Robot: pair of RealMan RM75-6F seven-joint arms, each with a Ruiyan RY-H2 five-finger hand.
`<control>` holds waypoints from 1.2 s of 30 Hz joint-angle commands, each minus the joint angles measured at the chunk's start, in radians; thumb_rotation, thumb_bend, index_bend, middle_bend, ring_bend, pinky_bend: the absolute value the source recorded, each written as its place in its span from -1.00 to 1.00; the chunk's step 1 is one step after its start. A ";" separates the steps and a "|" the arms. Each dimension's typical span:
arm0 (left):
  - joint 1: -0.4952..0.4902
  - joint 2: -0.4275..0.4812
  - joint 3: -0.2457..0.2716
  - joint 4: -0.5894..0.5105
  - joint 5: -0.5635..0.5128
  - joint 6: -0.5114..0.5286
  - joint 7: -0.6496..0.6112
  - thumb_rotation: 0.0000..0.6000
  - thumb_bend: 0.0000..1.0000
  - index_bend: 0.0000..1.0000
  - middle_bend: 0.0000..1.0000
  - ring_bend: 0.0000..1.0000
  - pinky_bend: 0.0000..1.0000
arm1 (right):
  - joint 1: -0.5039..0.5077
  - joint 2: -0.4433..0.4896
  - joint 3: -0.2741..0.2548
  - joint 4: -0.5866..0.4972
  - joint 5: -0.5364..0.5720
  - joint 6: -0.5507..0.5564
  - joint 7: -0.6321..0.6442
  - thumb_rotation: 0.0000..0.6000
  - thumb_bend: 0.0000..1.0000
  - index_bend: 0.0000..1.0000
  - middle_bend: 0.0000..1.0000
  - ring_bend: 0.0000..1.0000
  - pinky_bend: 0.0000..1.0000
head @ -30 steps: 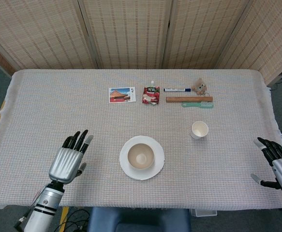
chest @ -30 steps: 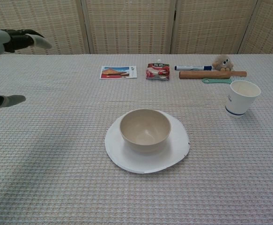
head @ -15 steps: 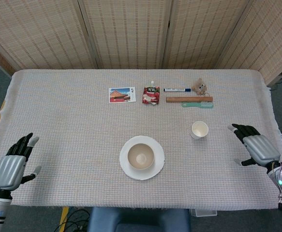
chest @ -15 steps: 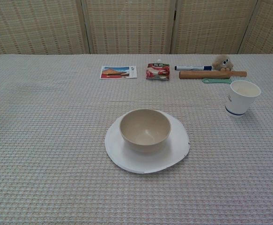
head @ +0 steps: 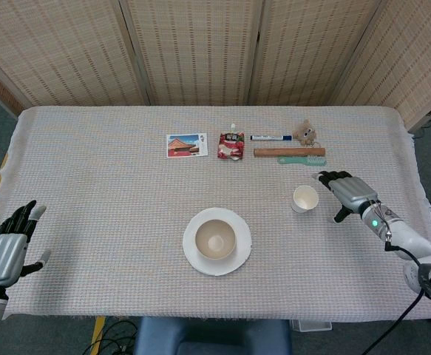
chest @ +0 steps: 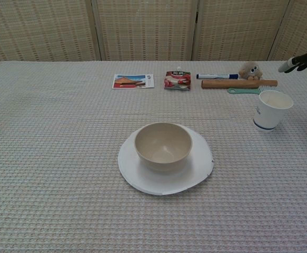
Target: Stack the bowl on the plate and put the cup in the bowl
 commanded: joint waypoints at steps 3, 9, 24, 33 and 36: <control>0.015 0.002 -0.024 0.008 0.000 -0.020 -0.001 1.00 -0.30 -0.89 -0.99 -1.00 -0.62 | 0.047 -0.059 -0.016 0.063 0.030 -0.049 -0.007 1.00 -0.61 -1.00 -1.00 -1.00 -1.00; 0.034 0.004 -0.048 0.012 0.009 -0.036 0.001 1.00 -0.30 -0.89 -0.99 -1.00 -0.62 | 0.068 -0.099 -0.030 0.102 0.046 -0.043 -0.011 1.00 -0.61 -1.00 -1.00 -1.00 -1.00; 0.070 0.010 -0.094 0.018 0.013 -0.077 0.001 1.00 -0.30 -0.88 -0.99 -1.00 -0.62 | 0.103 -0.206 -0.058 0.201 0.083 -0.012 -0.029 1.00 -0.61 -0.70 -1.00 -1.00 -1.00; 0.093 0.011 -0.116 0.021 0.024 -0.072 0.019 1.00 -0.30 -0.88 -0.99 -1.00 -0.62 | 0.114 -0.218 -0.075 0.200 0.112 0.022 -0.060 1.00 -0.54 -0.41 -1.00 -1.00 -1.00; 0.100 0.006 -0.122 0.018 0.028 -0.070 0.025 1.00 -0.30 -0.88 -0.99 -1.00 -0.62 | 0.115 -0.220 -0.080 0.197 0.121 0.033 -0.069 1.00 -0.51 -0.35 -1.00 -1.00 -1.00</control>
